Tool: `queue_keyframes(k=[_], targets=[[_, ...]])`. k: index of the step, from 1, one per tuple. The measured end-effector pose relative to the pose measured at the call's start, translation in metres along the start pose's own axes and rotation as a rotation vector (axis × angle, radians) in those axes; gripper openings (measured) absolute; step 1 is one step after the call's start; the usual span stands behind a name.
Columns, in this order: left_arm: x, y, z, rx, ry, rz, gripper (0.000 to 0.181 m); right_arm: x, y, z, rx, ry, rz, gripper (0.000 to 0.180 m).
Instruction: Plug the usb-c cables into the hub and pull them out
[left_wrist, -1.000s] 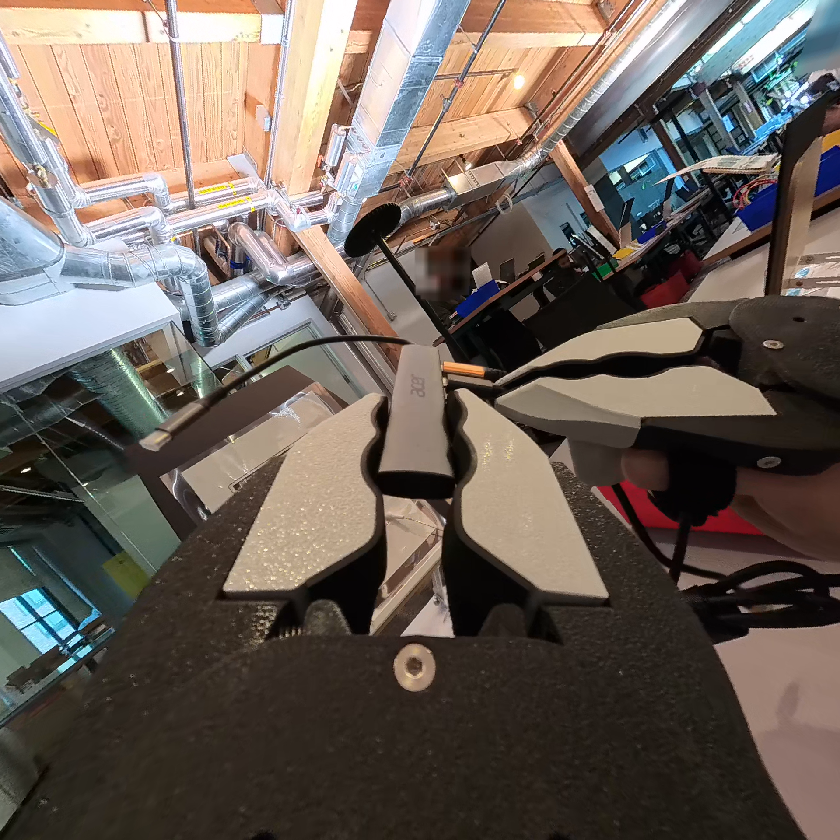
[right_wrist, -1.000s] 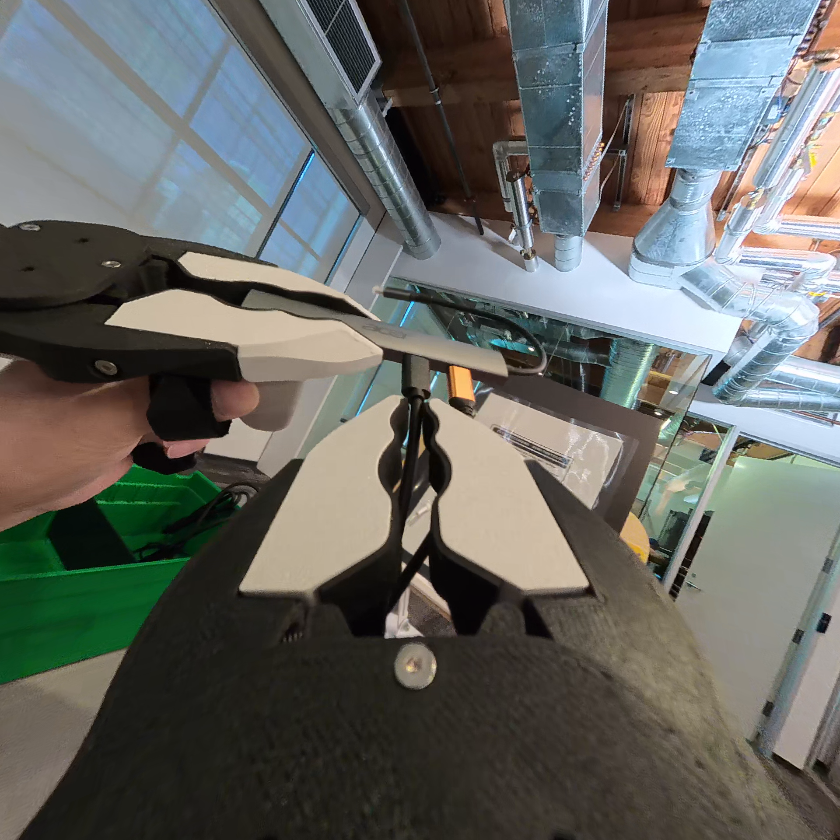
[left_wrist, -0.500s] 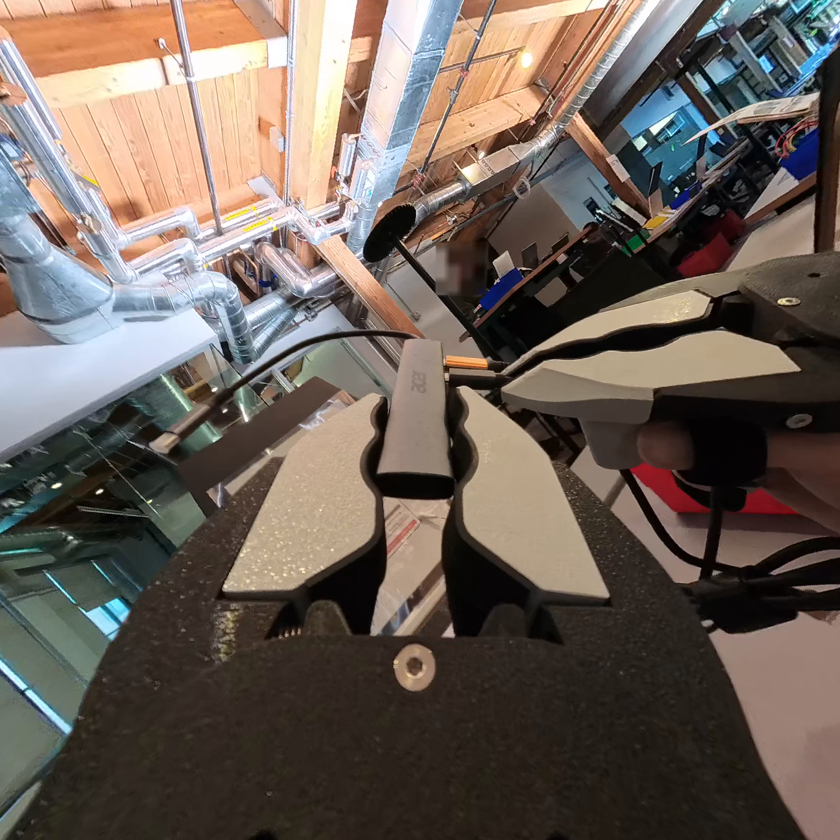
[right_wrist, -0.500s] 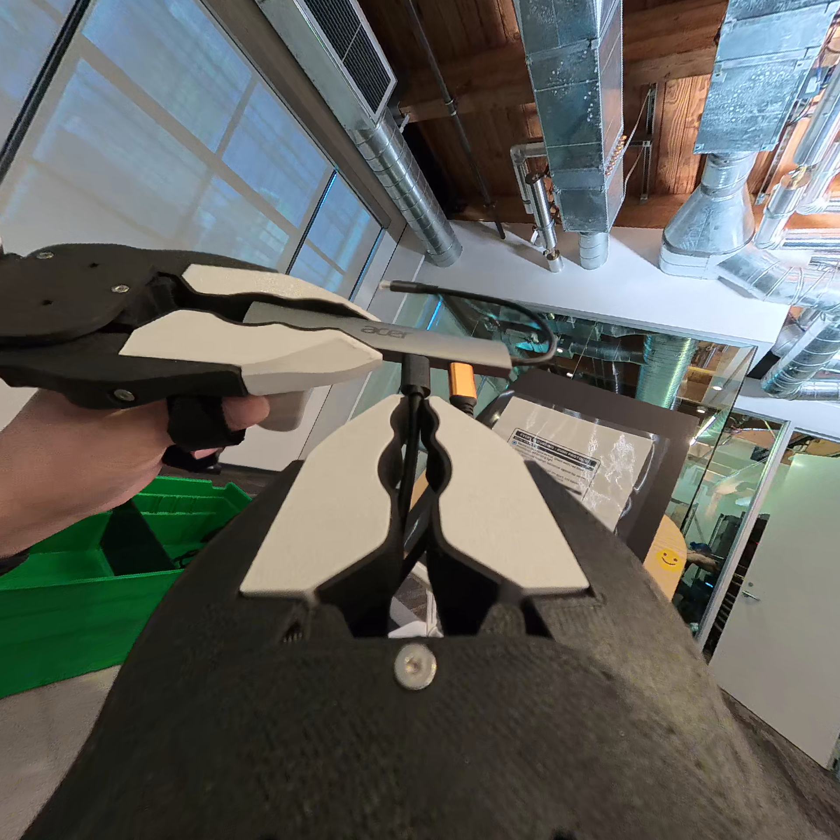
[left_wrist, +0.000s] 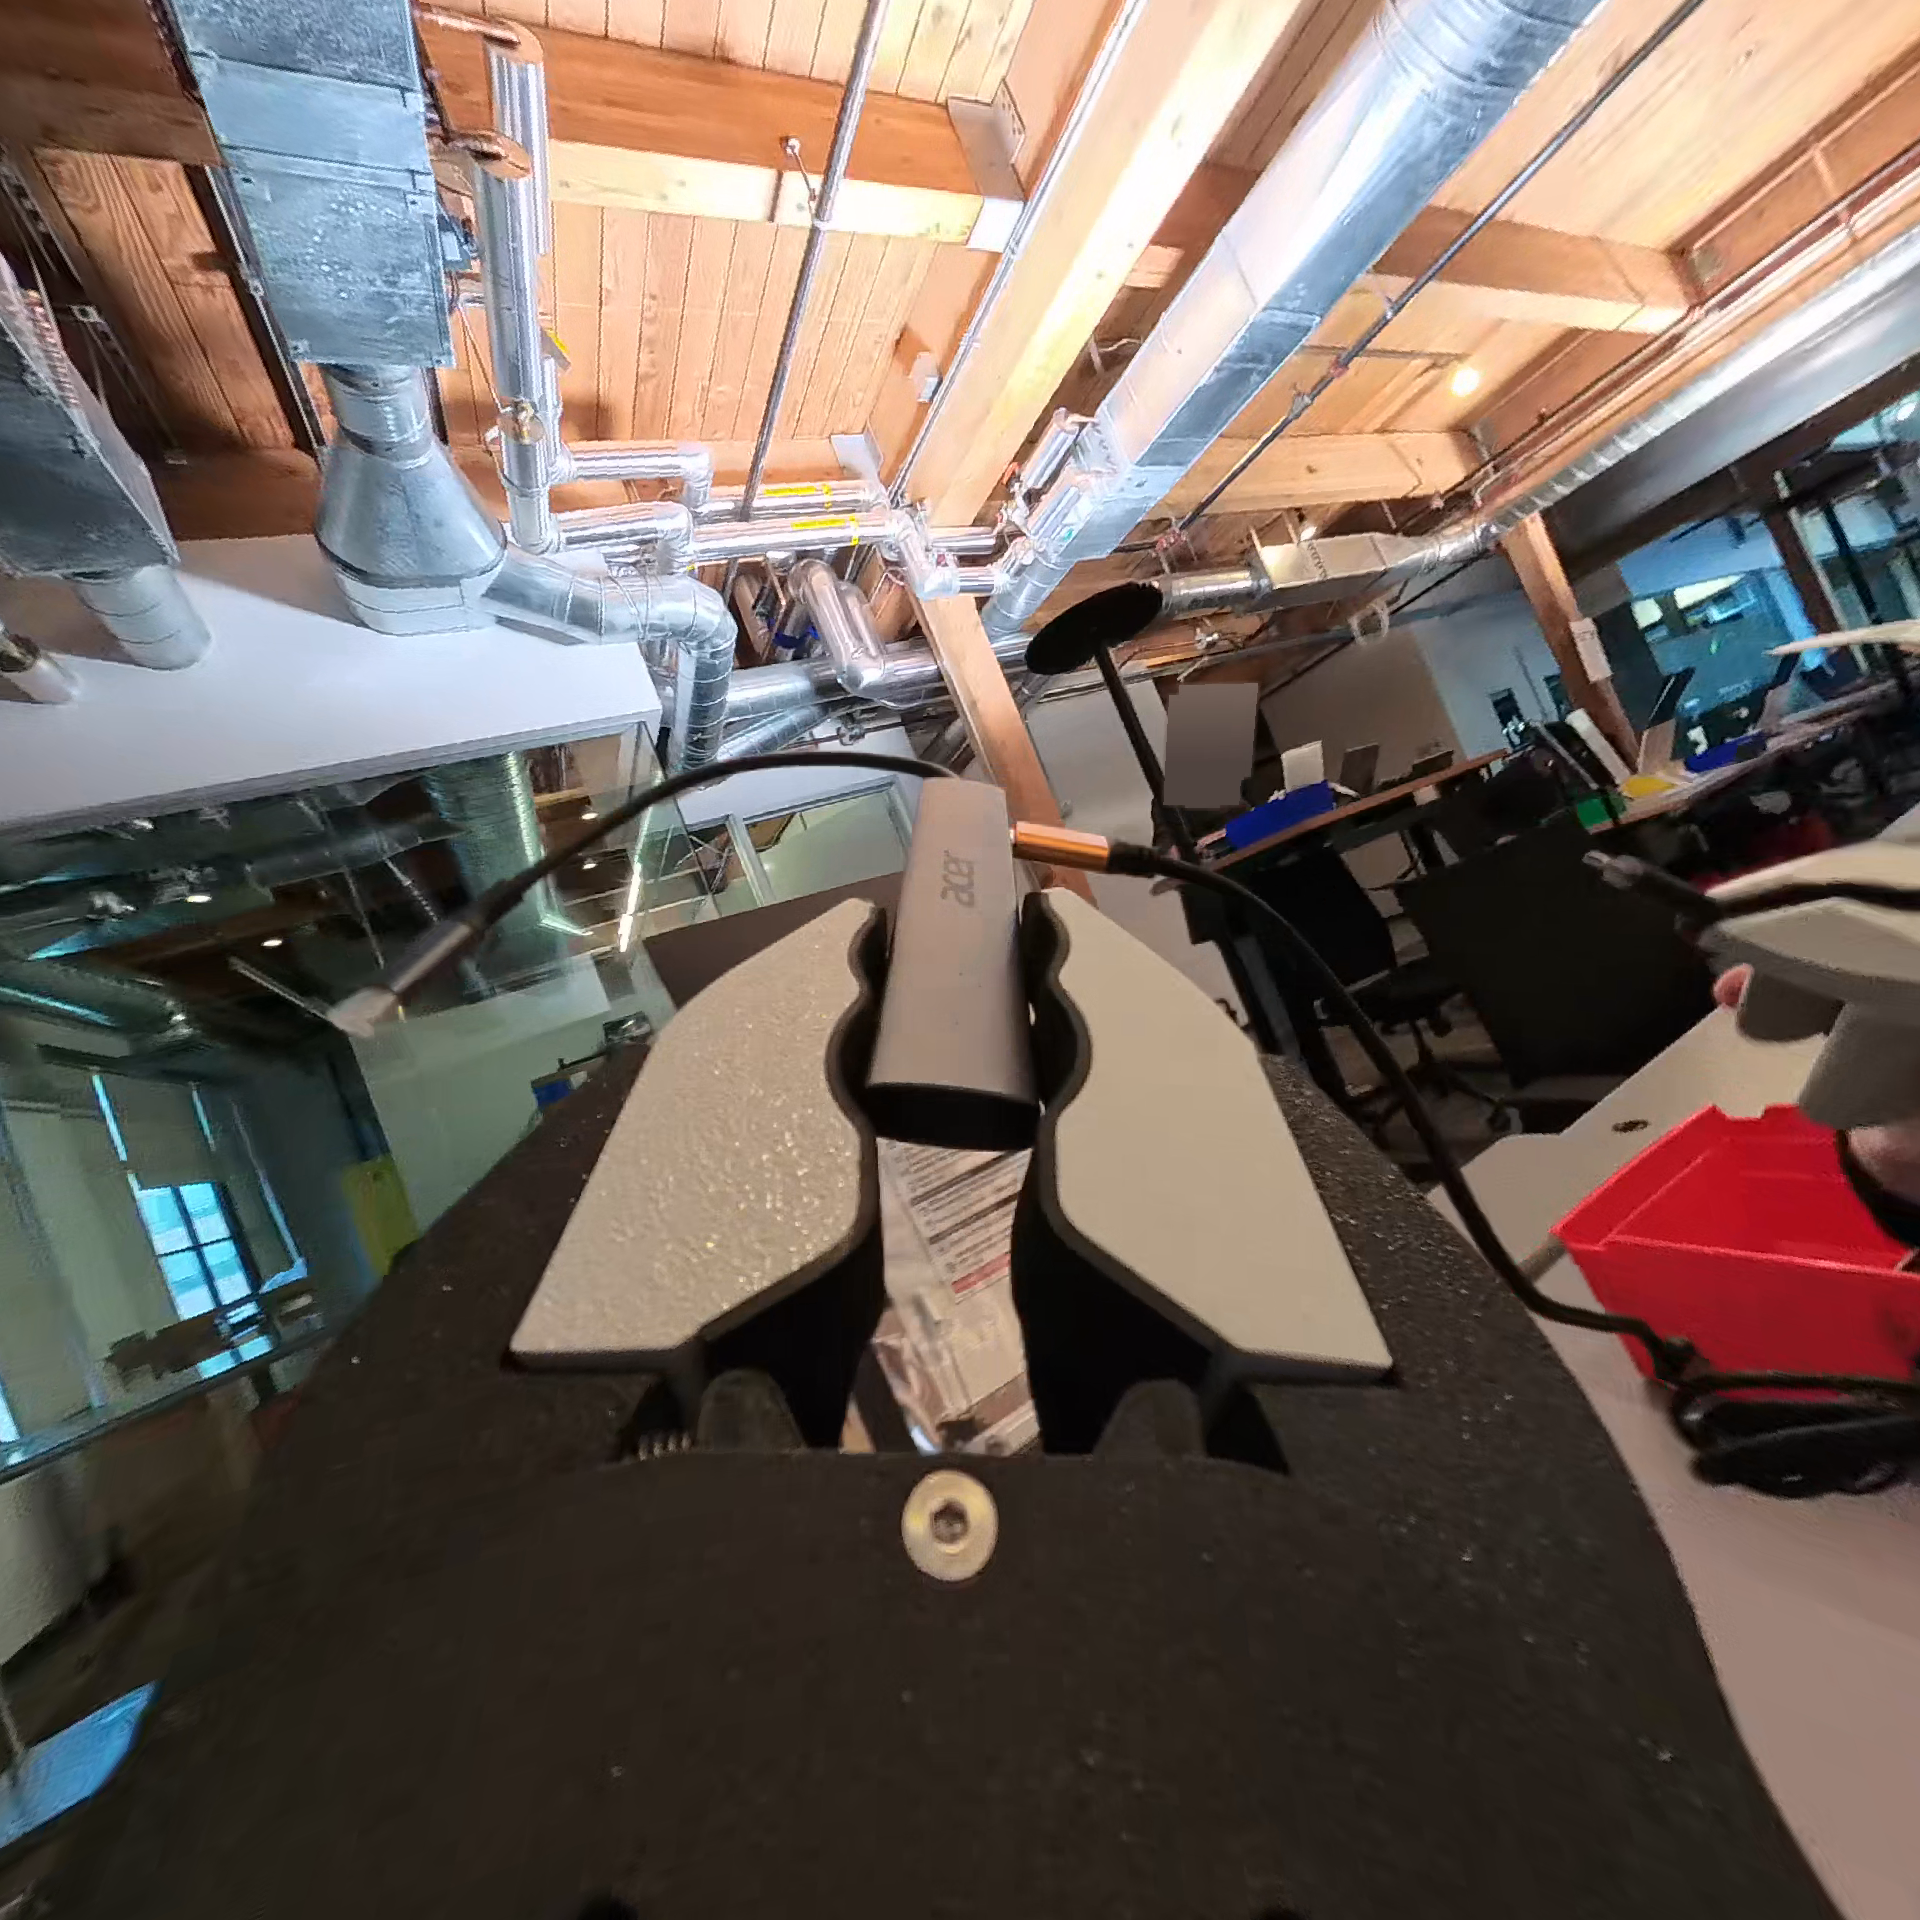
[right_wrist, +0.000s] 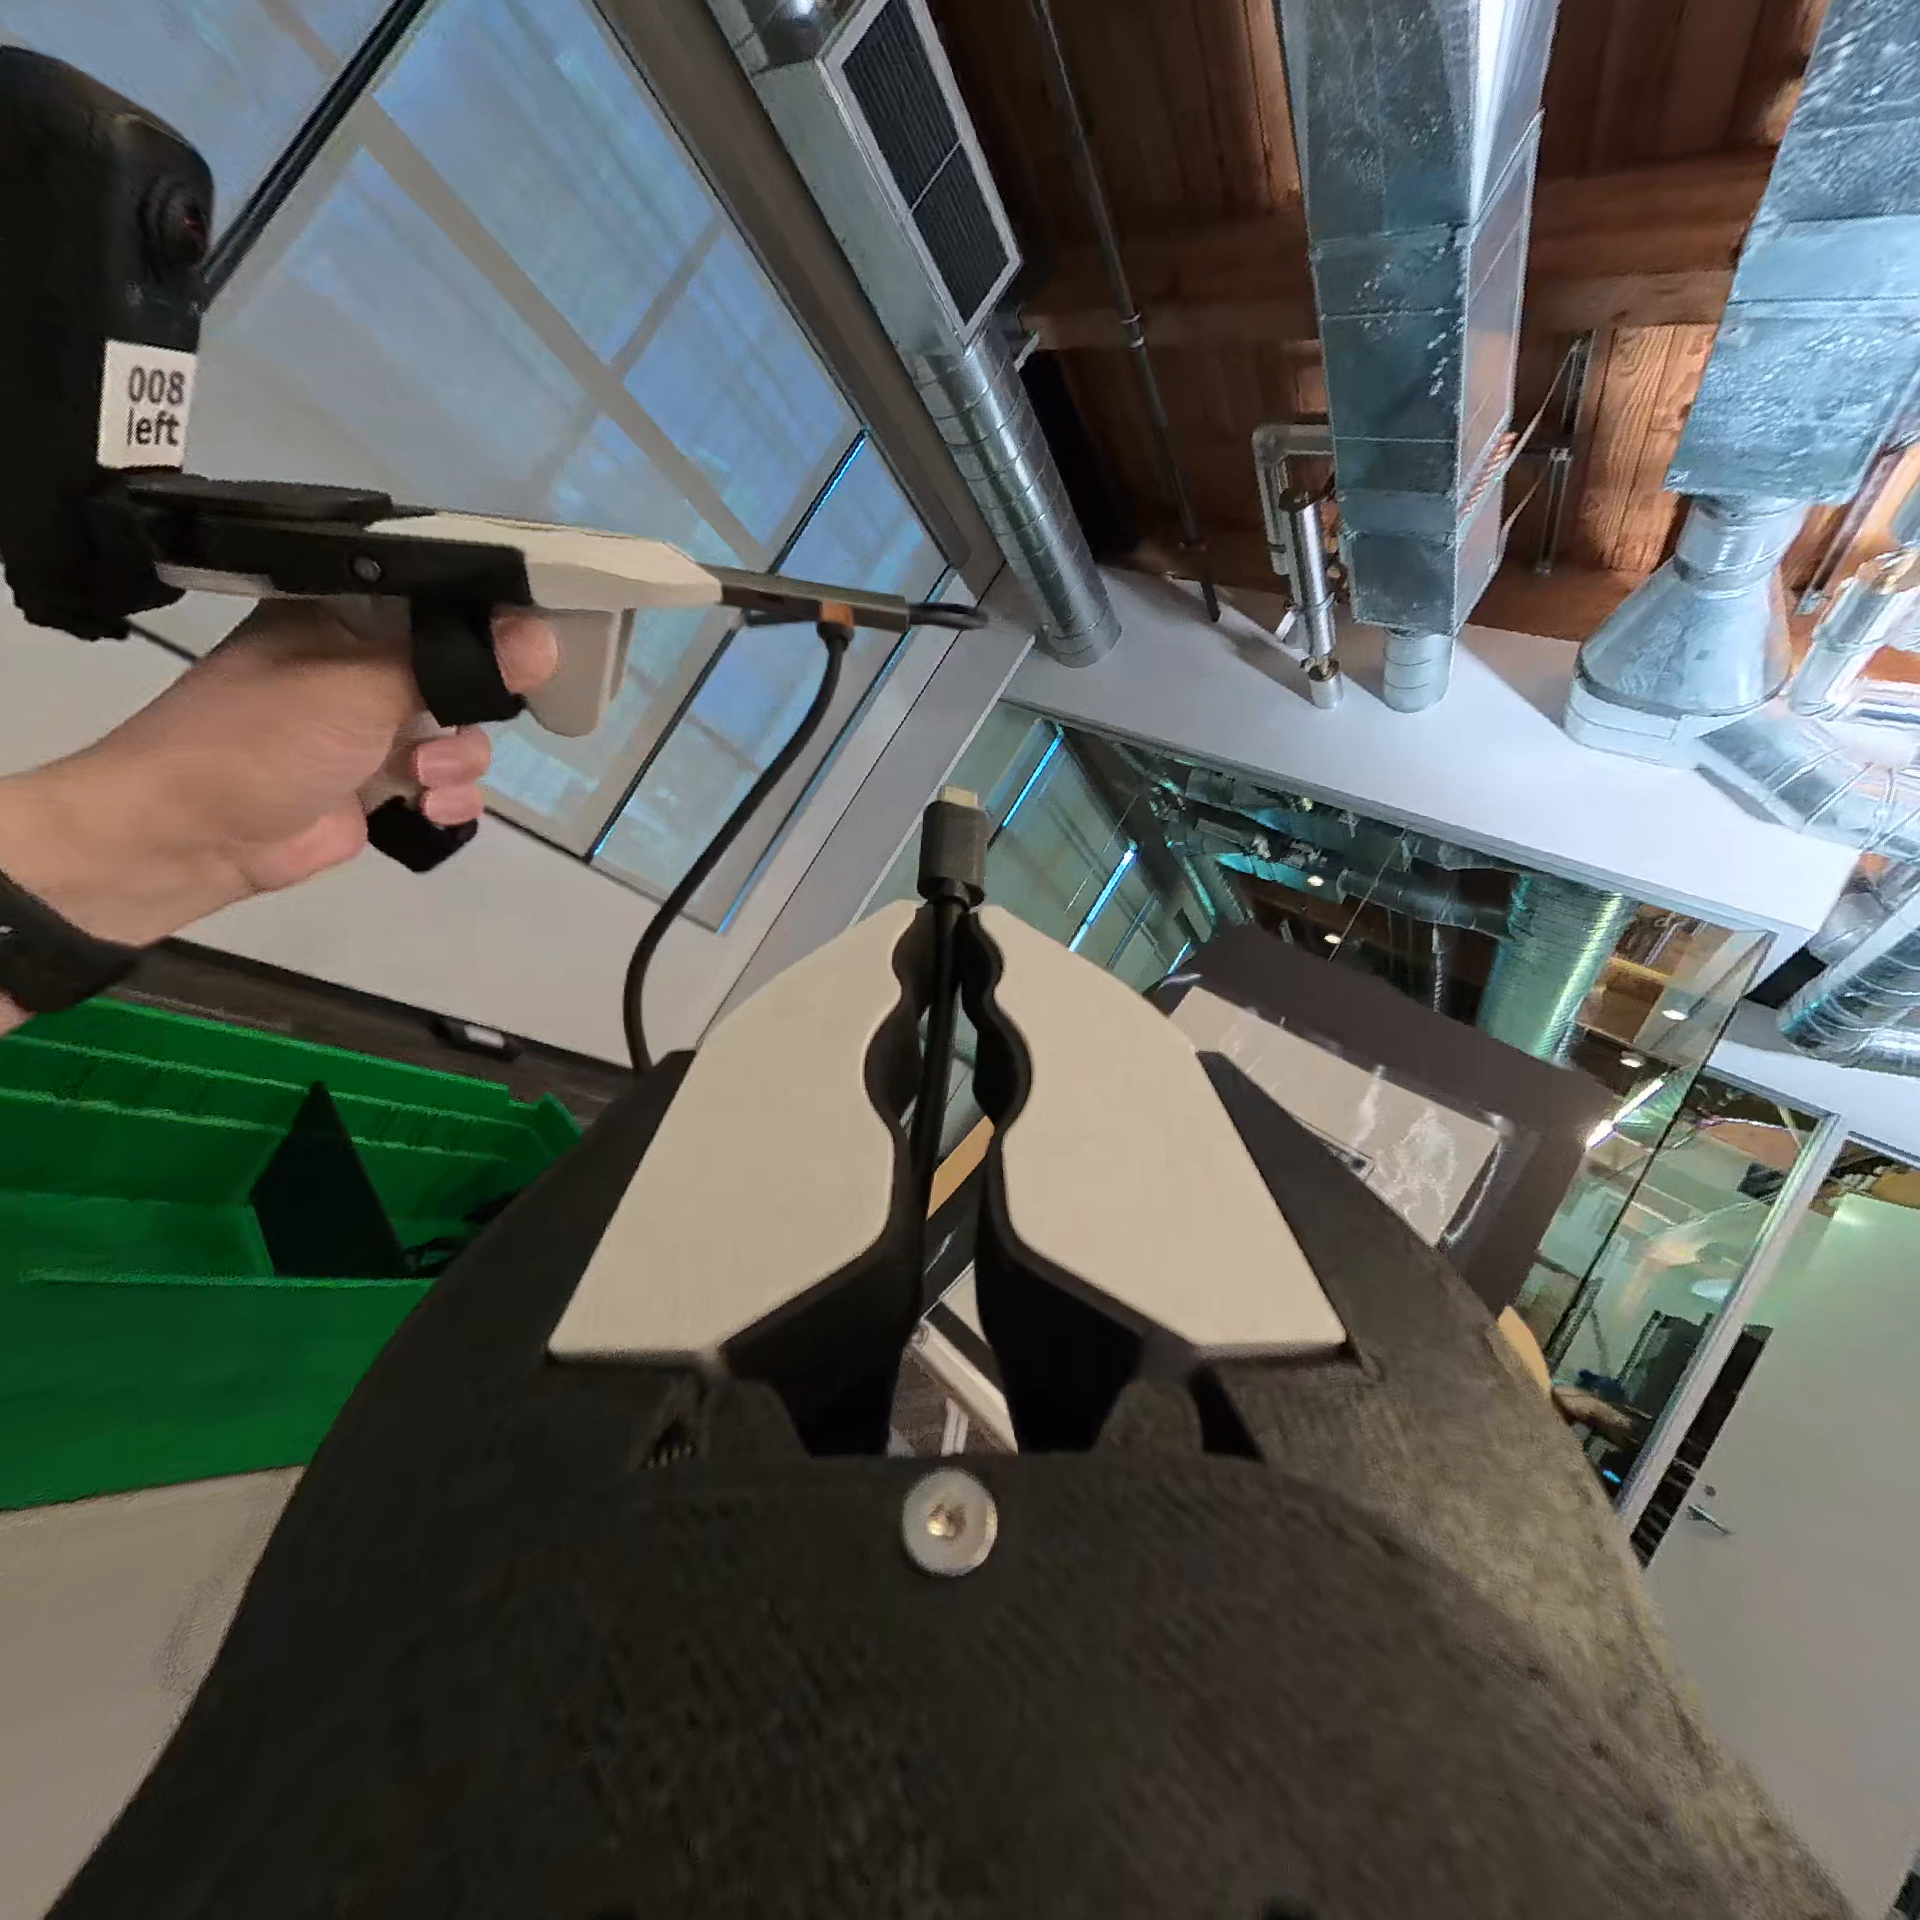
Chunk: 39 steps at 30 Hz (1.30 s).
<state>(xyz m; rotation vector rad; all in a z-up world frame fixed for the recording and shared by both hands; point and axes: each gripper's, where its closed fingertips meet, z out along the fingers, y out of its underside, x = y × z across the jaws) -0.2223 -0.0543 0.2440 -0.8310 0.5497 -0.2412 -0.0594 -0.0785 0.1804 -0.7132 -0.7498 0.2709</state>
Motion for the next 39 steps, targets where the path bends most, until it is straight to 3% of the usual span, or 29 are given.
queue_keyframes(k=[5, 12, 16, 20, 27, 29, 32, 36, 39], targets=[[0.0, 0.001, 0.0, -0.056, 0.009, 0.028, 0.024, 0.022, -0.005, -0.006, -0.146, -0.095, 0.0, 0.005], [-0.003, -0.004, -0.001, -0.04, -0.038, 0.026, 0.024, 0.09, -0.002, -0.069, -0.405, -0.155, 0.072, 0.006], [0.0, -0.002, 0.0, -0.076, -0.007, 0.017, 0.025, 0.142, 0.042, -0.128, -0.725, -0.017, -0.008, 0.006], [0.01, -0.004, 0.003, -0.079, 0.028, 0.015, 0.025, 0.146, 0.11, -0.197, -1.024, -0.147, 0.016, 0.006], [0.024, -0.001, 0.008, -0.099, 0.092, -0.01, 0.024, 0.103, 0.174, -0.266, -1.165, -0.441, 0.389, 0.007], [0.027, 0.001, 0.009, -0.106, 0.108, -0.018, 0.024, 0.097, 0.184, -0.286, -1.261, -0.434, 0.506, 0.008], [0.033, 0.002, 0.011, -0.107, 0.136, -0.039, 0.024, 0.104, 0.197, -0.299, -1.34, -0.359, 0.528, 0.009], [0.043, 0.005, 0.014, -0.114, 0.186, -0.086, 0.024, 0.12, 0.198, -0.299, -1.407, -0.27, 0.397, 0.034], [0.055, 0.007, 0.018, -0.115, 0.234, -0.117, 0.024, 0.147, 0.17, -0.279, -1.408, -0.153, 0.123, 0.038]])
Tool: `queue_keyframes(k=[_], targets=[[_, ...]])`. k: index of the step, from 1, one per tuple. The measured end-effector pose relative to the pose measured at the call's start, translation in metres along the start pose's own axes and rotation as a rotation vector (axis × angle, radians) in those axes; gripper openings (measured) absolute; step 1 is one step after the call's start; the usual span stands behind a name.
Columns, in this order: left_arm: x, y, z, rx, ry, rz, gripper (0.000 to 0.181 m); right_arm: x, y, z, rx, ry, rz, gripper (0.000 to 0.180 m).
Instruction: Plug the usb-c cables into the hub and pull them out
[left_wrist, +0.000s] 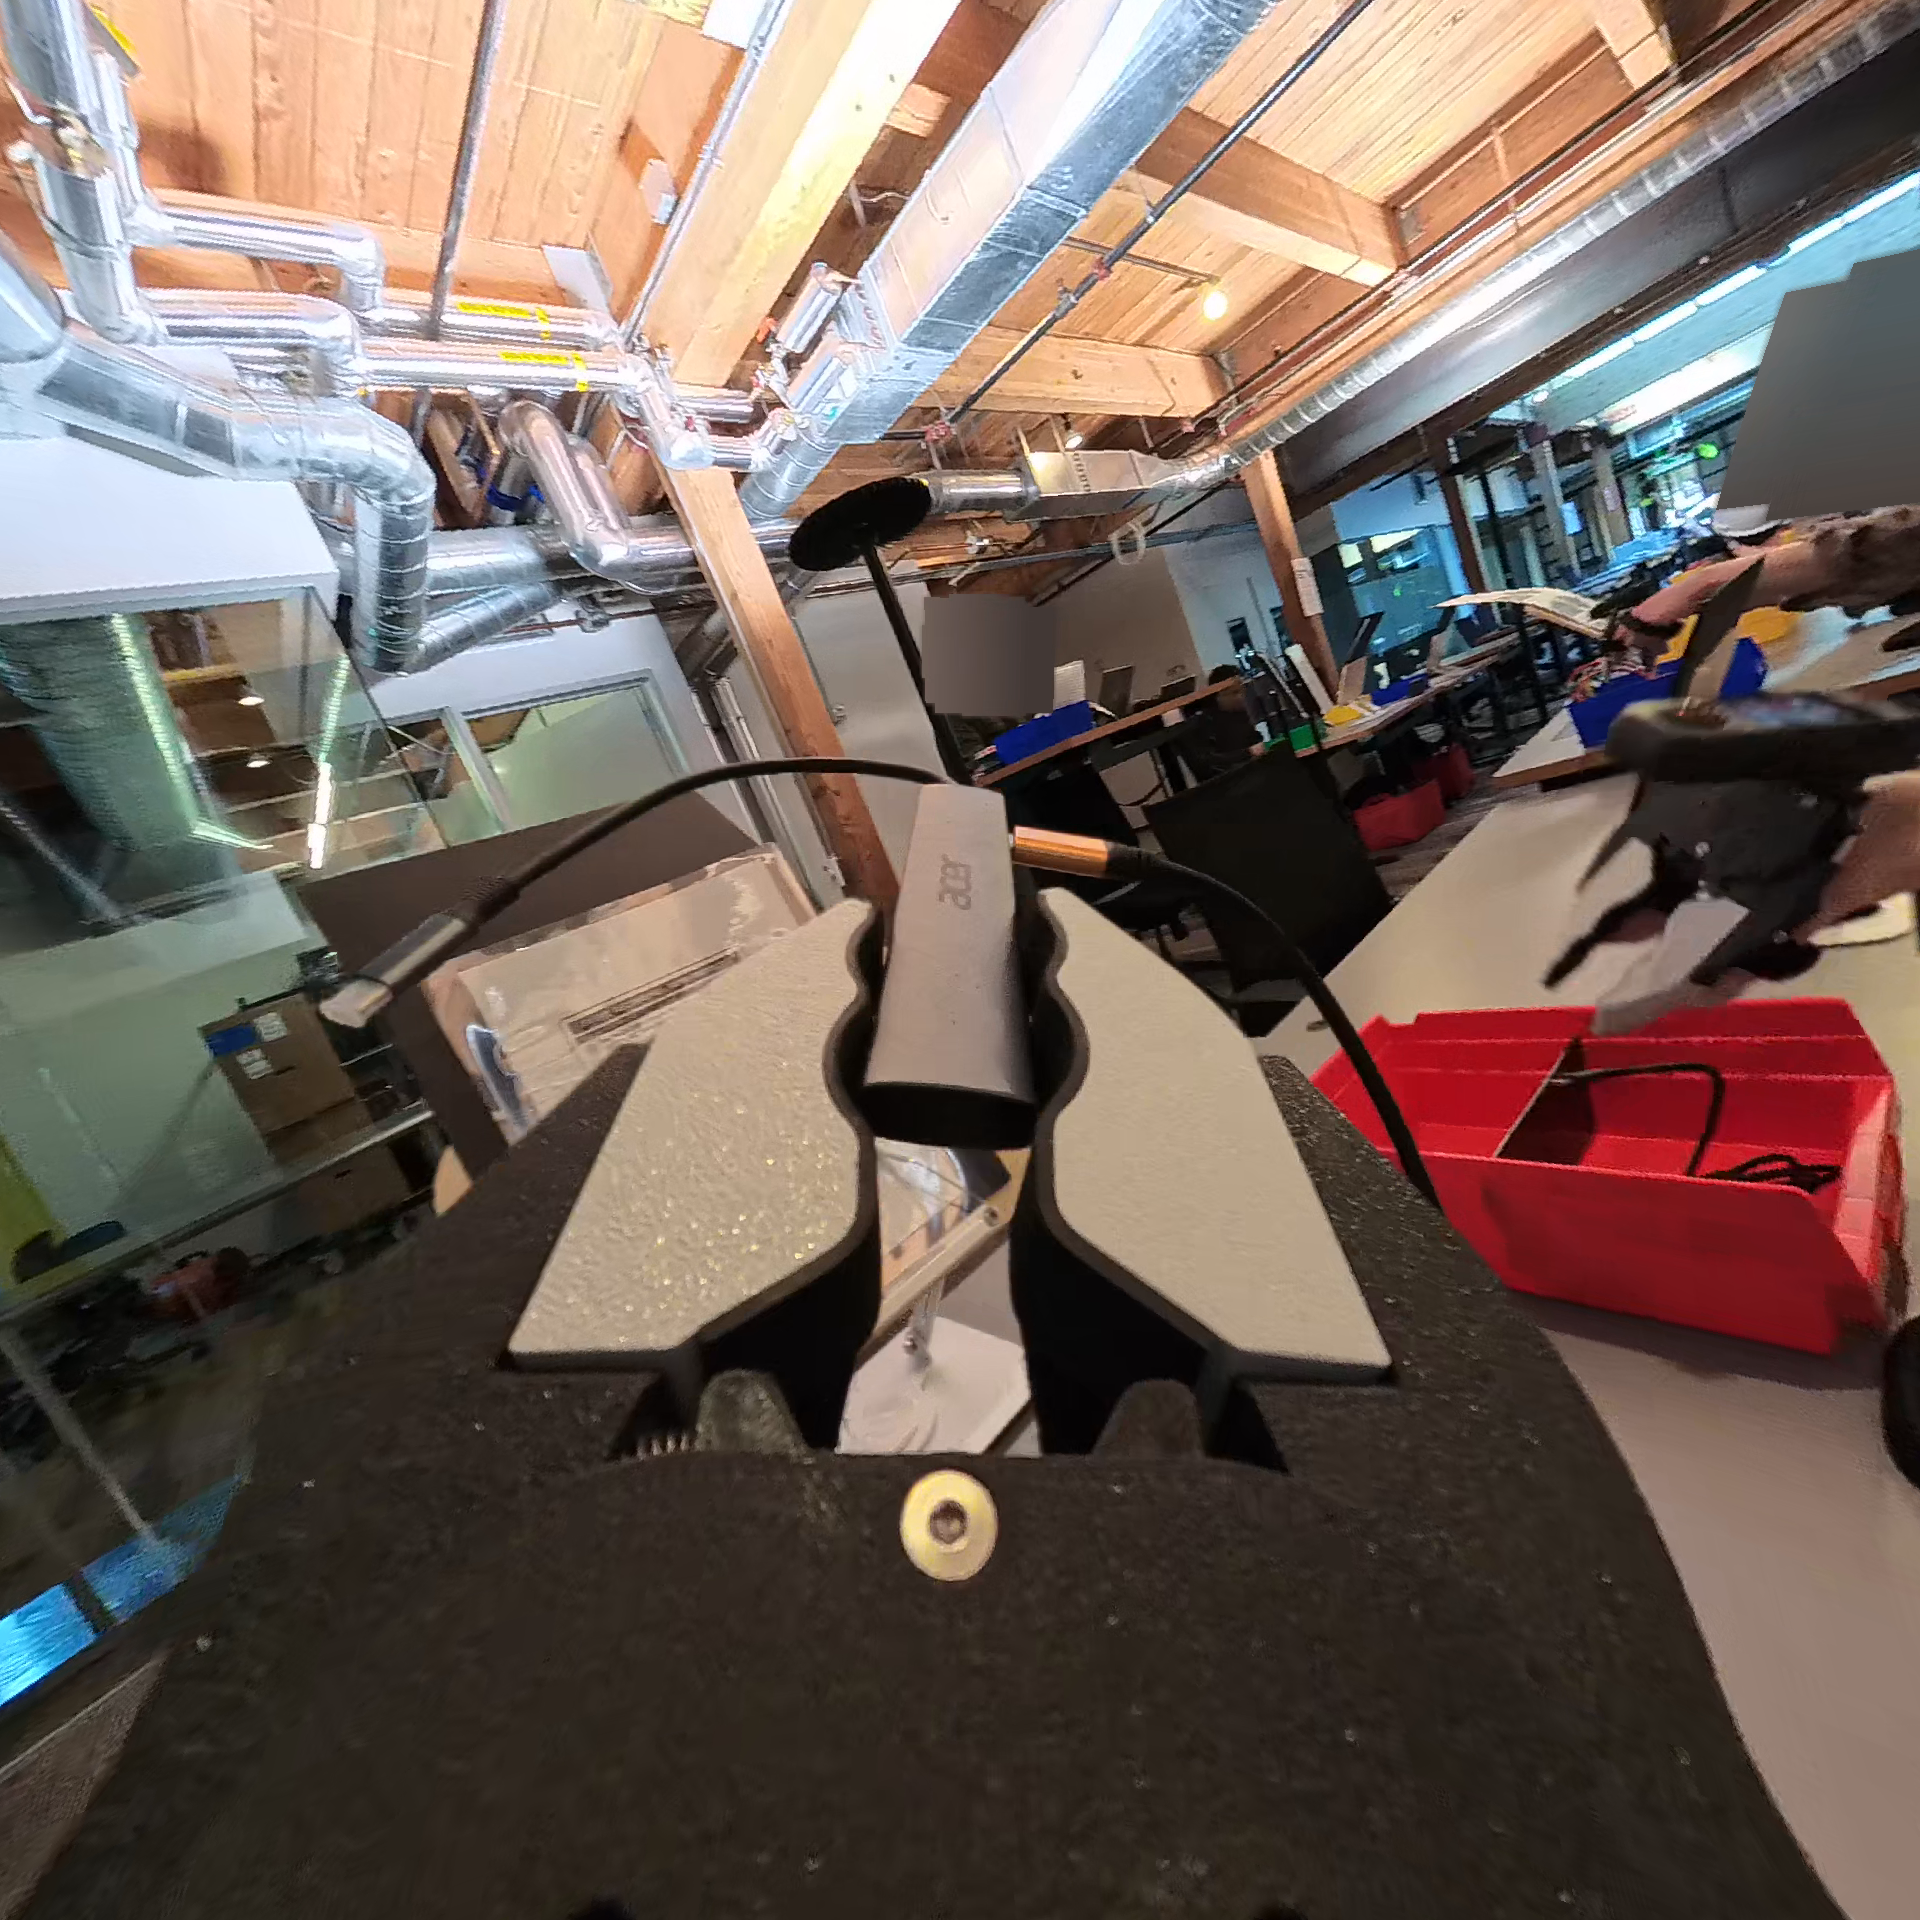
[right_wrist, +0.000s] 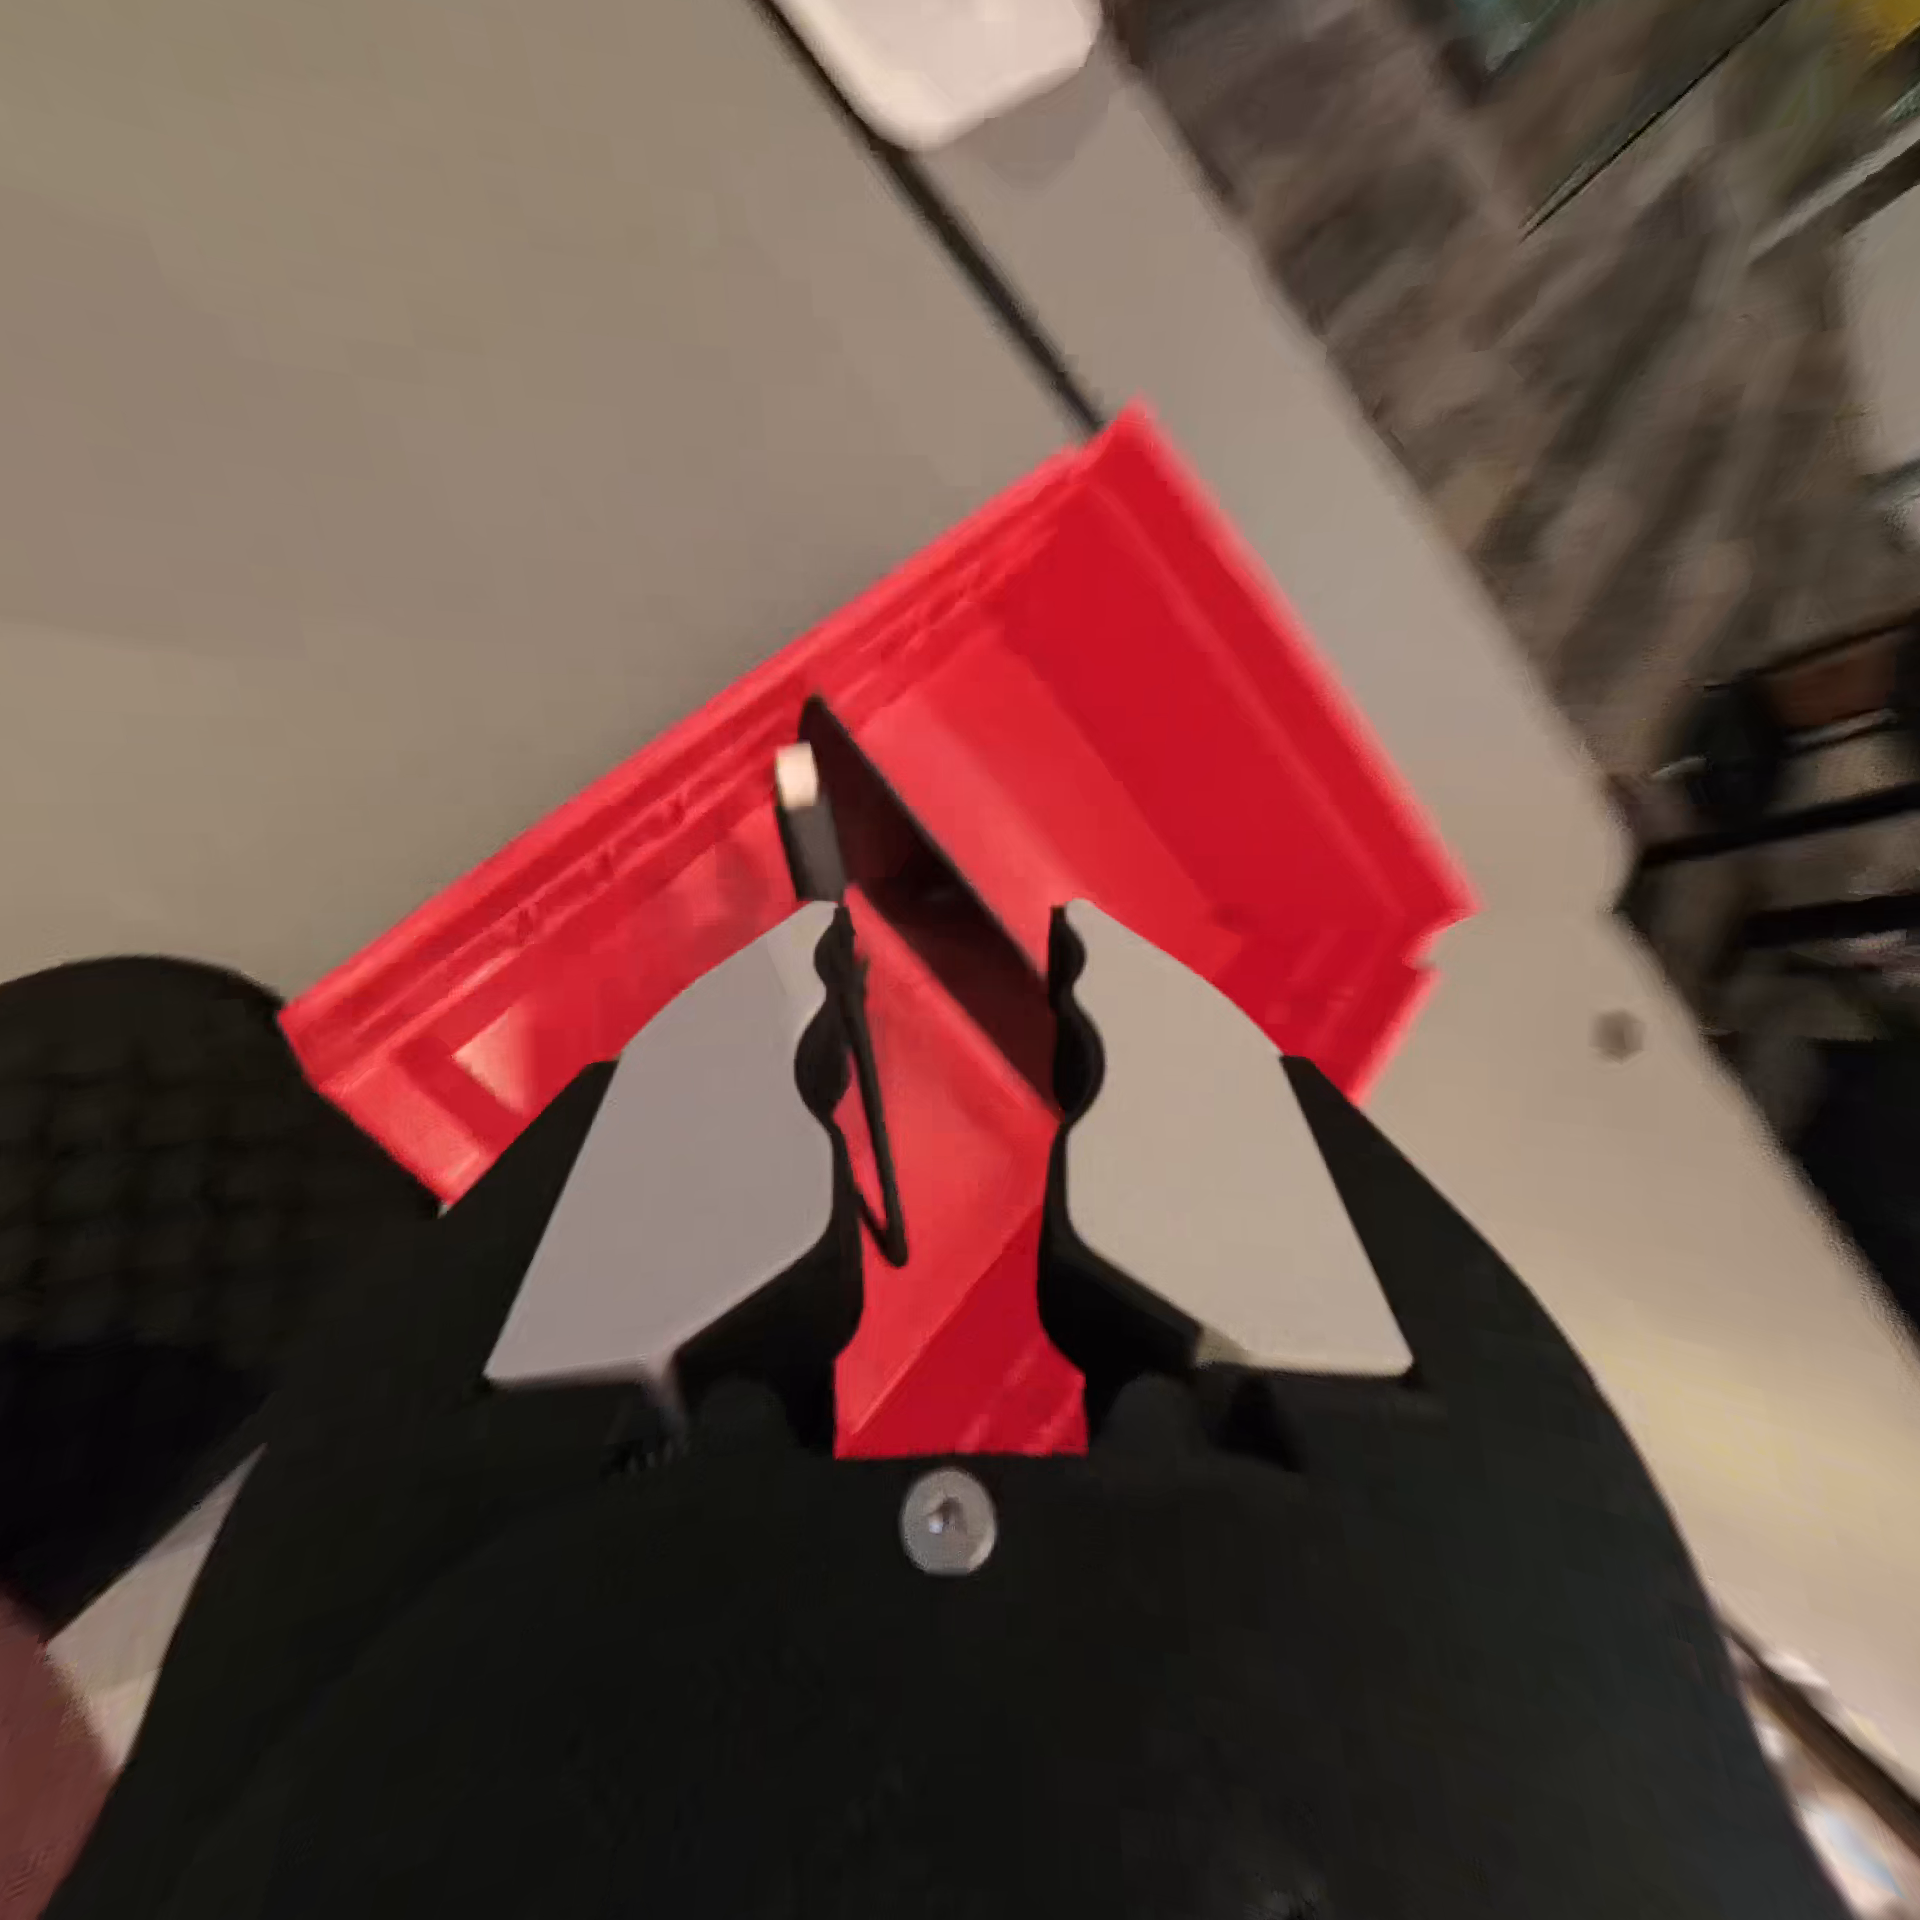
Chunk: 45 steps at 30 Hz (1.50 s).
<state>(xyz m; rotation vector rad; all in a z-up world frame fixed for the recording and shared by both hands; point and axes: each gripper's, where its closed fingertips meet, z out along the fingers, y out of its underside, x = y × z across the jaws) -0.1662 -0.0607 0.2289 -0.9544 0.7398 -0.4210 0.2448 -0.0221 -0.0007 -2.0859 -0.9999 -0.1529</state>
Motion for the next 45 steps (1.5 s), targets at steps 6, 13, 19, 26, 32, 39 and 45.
queue_keyframes(k=[6, 13, 19, 26, 32, 39, 45], targets=[[0.026, 0.008, 0.019, -0.002, 0.052, 0.0, 0.024, 0.011, -0.156, -0.102, 0.623, 0.482, -0.203, 0.044], [0.052, 0.021, 0.04, 0.034, 0.028, 0.072, 0.024, -0.085, -0.283, -0.158, 1.467, 0.272, 0.128, 0.038], [0.069, 0.031, 0.049, 0.022, 0.01, 0.159, 0.024, -0.121, -0.301, -0.103, 1.326, 0.35, 0.046, 0.033], [0.078, 0.035, 0.053, 0.015, 0.031, 0.168, 0.024, -0.122, -0.301, -0.082, 1.264, 0.291, 0.103, 0.026], [0.086, 0.036, 0.055, 0.017, 0.036, 0.175, 0.024, -0.123, -0.3, -0.076, 1.25, 0.274, 0.123, 0.018], [0.09, 0.034, 0.055, 0.033, 0.036, 0.2, 0.024, -0.126, -0.3, -0.072, 1.235, 0.186, 0.166, 0.013], [0.092, 0.033, 0.054, 0.022, 0.057, 0.218, 0.025, -0.128, -0.297, -0.078, 1.269, 0.212, 0.145, 0.013]])
